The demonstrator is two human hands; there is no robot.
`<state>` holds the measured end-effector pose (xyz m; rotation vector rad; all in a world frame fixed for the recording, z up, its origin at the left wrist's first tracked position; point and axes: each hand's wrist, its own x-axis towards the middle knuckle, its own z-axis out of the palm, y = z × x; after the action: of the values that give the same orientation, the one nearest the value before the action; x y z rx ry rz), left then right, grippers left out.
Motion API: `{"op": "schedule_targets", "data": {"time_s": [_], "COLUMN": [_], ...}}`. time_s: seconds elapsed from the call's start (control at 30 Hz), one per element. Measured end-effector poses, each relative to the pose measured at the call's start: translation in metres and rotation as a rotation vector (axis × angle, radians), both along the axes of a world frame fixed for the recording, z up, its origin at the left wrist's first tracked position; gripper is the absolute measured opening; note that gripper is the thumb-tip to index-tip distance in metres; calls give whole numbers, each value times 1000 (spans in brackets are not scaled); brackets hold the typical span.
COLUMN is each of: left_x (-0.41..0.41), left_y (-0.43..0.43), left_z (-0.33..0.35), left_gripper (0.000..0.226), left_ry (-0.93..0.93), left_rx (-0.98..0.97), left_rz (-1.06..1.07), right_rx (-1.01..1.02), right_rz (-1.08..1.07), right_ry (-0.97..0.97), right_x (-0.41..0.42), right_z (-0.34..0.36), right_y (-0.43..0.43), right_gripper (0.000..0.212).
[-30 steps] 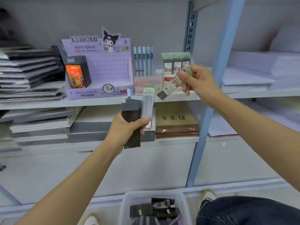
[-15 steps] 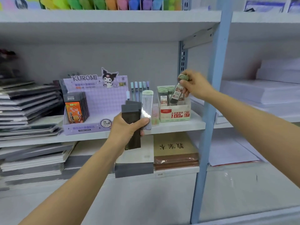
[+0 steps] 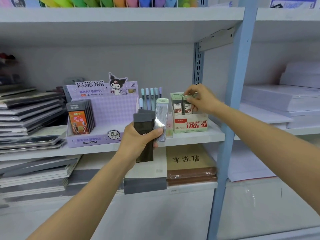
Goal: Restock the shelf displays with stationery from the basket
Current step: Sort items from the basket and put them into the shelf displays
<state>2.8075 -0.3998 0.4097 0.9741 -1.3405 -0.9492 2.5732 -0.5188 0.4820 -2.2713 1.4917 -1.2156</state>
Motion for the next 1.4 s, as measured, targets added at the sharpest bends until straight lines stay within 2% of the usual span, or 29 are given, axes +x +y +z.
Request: {"op": "schedule_targets", "data": {"time_s": [0.13,0.2,0.27,0.37,0.6,0.7,0.8,0.9,1.0,1.1,1.27,1.4], "left_x": [-1,-2,-5,-12,-10,-10,-10,-7,-5,-6,-11,-13], "left_y": [3,5,6,8,12,12,12,10,7,7,9,7], "left_z": [-1,0,1,2,4,3,2,4,9,11,11,10], "left_gripper": [24,24,27,34,17,14,24,23,21,19,30,22], "left_ry": [-4,-13,-21,-3,50,28,4,68,99,118,125,126], "left_rx": [-6,-9,-4,18,129,142,141,141,128,122,136,179], "left_rz": [2,-6,-11,-15,-81,-110,-123,-119,-102,-97,-96,-73], "right_rx": [-147,-162,25,291,391,429,382,346,327,227,-94,-163], "right_rz": [-73,54,288,500,522,547,499,479,415,298,131,82], "right_ry": [-125,-213,-292,-263,-467,-462,-434,-476,-463,-428,-274,-139], "right_x": [6,15,25,36,38,44,50,45,27,5,-24,-31], "right_z": [-4,-2,0,-2,-2,-6,-6,-1,8,20,41,34], "right_y": [15,32,51,69,71,74,78,75,68,62,54,43], "right_gripper": [21,24,30,31,25,28,33,14,28,31,17,19]}}
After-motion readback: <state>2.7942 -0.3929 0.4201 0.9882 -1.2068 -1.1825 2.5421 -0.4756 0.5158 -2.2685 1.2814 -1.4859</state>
